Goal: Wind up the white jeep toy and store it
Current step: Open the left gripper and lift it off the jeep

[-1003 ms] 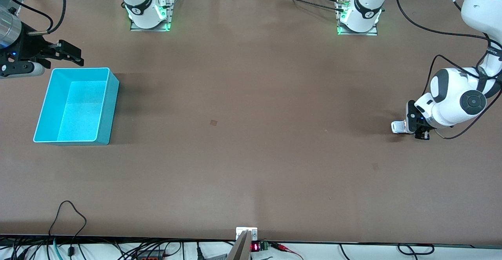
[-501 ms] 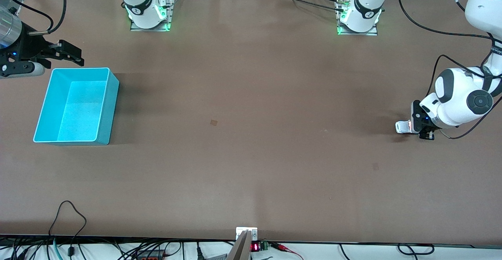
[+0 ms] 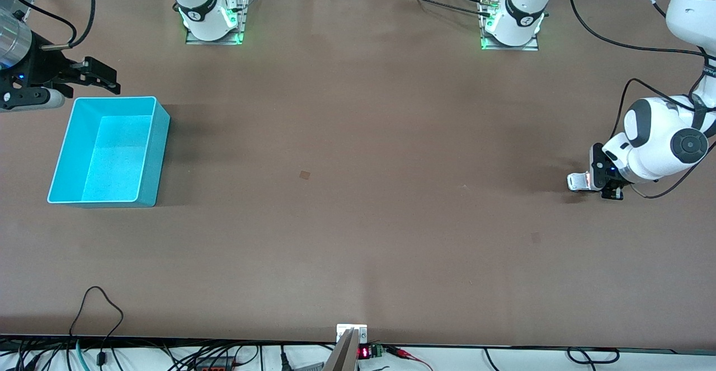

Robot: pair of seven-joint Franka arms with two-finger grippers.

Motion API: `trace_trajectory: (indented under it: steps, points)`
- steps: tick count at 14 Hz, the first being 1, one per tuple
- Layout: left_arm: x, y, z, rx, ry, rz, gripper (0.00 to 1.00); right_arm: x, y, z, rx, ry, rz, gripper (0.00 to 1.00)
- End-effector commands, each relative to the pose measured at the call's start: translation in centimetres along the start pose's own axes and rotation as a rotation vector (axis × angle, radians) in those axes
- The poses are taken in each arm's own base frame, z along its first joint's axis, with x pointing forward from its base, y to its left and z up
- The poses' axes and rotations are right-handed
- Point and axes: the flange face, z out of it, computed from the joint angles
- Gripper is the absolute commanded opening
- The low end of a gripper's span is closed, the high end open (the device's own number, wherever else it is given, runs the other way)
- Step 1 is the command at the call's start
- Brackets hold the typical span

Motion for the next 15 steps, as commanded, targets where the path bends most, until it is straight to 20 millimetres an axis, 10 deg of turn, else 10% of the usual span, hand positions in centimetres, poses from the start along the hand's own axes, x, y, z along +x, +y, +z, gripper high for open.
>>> trace_trajectory:
  steps: [1,9,15]
  points:
    - [0.6,-1.9,-2.2,-0.064,0.013,0.023,1.00,0.2,-0.4,-0.4,0.017,0.004,0.002,1.00]
    - [4.4,-3.5,-10.9,-0.081,0.029,0.049,1.00,0.1,-0.4,-0.4,0.017,0.001,0.003,1.00]
    - [14.6,-5.0,-17.3,-0.001,0.024,0.155,1.00,0.3,-0.3,-0.3,0.017,0.002,0.003,1.00]
